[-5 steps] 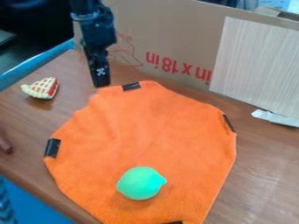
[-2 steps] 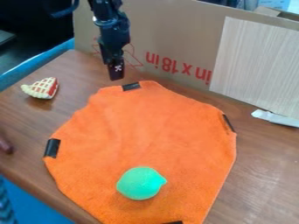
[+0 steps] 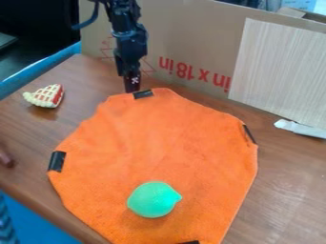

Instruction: Fold the cloth from the top left to the bottom right

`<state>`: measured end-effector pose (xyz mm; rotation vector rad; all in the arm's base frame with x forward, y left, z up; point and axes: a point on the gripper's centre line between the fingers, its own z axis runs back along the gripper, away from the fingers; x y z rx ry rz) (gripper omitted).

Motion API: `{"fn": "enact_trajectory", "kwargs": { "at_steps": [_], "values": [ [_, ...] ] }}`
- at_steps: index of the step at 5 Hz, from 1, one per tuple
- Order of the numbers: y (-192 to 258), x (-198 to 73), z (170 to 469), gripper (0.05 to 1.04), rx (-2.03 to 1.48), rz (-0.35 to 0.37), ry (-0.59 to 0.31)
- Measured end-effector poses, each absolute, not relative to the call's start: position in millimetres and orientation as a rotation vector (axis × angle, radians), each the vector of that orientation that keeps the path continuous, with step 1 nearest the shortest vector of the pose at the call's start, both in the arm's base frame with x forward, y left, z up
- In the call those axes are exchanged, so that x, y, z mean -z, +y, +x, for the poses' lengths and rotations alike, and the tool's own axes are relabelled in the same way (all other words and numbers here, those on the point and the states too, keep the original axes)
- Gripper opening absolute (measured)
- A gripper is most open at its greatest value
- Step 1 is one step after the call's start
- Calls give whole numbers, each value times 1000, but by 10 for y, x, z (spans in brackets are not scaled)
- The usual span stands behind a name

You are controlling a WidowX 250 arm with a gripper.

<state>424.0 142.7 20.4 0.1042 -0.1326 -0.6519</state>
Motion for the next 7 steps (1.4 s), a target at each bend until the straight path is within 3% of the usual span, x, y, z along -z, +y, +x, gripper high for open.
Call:
{"fn": "enact_trajectory", "kwargs": {
  "at_steps": [2,4,5,6,7],
  "values": [
    [1336,56,4275,975,673,98,-80],
    [1351,80,4292,411,676,106,-72],
    [1365,71,4326,207,675,104,-72],
    [1414,75,4369,99,665,98,-72],
    [1476,77,4414,79,654,99,-76]
  ]
}}
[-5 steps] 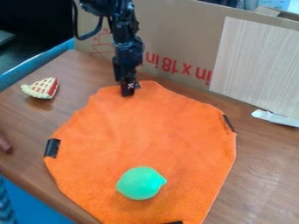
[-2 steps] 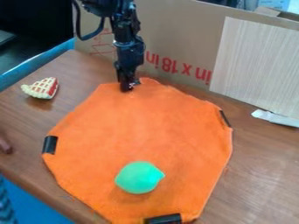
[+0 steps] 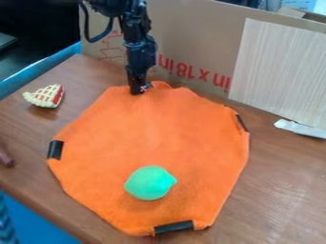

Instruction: Fold the cloth from the top left to the bottom right

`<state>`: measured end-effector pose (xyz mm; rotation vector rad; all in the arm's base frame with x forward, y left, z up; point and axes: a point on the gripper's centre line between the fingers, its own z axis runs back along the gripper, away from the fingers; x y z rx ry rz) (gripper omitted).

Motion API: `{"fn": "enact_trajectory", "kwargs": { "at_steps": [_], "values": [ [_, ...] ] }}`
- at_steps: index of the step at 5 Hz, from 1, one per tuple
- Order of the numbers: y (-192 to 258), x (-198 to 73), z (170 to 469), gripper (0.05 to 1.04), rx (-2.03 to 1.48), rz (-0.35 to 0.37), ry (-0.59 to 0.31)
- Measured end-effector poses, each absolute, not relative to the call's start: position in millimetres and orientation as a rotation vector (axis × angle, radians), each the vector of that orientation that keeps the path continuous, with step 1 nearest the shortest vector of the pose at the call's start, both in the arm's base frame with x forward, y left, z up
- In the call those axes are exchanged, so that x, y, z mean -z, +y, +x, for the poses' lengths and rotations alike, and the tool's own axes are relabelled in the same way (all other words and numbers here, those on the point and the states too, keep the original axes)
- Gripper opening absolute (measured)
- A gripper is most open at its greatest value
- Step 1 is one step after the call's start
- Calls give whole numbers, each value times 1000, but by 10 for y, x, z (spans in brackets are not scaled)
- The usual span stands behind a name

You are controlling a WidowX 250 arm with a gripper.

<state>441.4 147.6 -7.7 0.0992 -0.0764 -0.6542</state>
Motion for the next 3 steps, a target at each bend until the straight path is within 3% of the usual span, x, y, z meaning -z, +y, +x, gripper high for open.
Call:
{"fn": "enact_trajectory", "kwargs": {
  "at_steps": [1,2,3],
  "values": [
    [1459,81,4368,79,660,91,-90],
    [1352,-35,4105,79,691,58,-118],
    [1169,-461,3873,79,741,65,-209]
  ]
}}
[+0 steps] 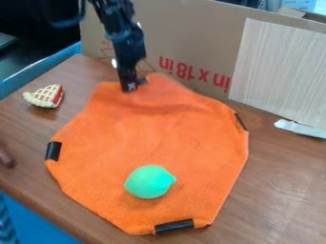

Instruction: Fold the cloth from the top left to the bottom right

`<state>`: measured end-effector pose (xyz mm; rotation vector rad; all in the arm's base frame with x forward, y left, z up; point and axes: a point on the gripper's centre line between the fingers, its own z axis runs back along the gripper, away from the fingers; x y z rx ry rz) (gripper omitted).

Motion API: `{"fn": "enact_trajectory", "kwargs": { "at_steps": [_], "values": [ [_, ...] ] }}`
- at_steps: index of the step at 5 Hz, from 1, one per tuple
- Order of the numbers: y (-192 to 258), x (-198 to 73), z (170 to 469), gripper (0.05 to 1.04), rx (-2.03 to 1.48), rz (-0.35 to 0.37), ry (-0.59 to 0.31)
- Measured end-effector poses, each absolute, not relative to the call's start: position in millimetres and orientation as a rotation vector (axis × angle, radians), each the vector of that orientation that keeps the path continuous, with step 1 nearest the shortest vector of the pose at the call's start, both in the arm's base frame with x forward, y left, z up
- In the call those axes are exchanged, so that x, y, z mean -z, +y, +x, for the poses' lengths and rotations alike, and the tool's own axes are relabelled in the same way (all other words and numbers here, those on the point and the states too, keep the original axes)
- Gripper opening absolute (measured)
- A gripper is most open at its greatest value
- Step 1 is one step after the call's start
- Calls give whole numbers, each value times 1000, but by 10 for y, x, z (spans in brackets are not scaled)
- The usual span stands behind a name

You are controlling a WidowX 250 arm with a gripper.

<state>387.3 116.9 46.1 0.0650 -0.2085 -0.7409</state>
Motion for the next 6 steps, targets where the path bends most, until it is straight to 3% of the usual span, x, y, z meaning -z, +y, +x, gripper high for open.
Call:
{"fn": "enact_trajectory", "kwargs": {
  "at_steps": [2,6],
  "values": [
    [711,-758,3401,78,847,53,-267],
    [23,-700,2376,75,1016,47,-244]
  ]
}}
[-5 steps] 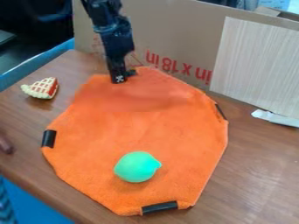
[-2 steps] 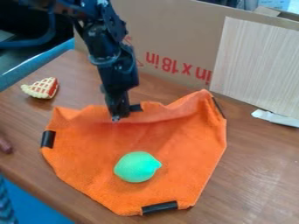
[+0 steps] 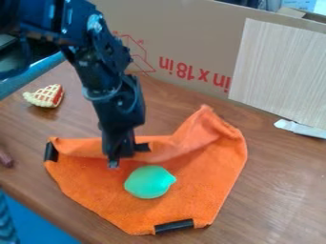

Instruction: Fold the cloth from the top left to the bottom right

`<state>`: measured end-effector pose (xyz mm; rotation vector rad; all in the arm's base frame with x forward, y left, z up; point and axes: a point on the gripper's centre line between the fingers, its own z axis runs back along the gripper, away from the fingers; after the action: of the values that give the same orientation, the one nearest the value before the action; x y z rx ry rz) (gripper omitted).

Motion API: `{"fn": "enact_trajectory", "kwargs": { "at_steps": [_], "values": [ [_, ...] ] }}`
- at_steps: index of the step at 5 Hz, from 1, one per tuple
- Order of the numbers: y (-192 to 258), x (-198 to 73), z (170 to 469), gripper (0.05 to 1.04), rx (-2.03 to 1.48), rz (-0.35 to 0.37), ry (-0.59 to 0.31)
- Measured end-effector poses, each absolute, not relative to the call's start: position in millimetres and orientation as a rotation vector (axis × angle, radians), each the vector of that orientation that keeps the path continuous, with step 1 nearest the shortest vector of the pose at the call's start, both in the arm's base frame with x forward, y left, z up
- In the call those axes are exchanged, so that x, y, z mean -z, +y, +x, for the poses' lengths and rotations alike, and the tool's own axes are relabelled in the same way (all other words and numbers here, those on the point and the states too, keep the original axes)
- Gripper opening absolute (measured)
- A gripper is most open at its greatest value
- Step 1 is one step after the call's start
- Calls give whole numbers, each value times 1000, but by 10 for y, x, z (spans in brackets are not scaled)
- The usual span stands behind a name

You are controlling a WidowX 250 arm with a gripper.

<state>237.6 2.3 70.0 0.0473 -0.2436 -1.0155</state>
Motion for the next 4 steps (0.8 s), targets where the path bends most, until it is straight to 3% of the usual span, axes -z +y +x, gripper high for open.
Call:
{"fn": "enact_trajectory", "kwargs": {
  "at_steps": [3,4],
  "values": [
    [-205,-488,2072,93,1073,120,-228],
    [-176,-257,2008,282,1082,174,-181]
  ]
}}
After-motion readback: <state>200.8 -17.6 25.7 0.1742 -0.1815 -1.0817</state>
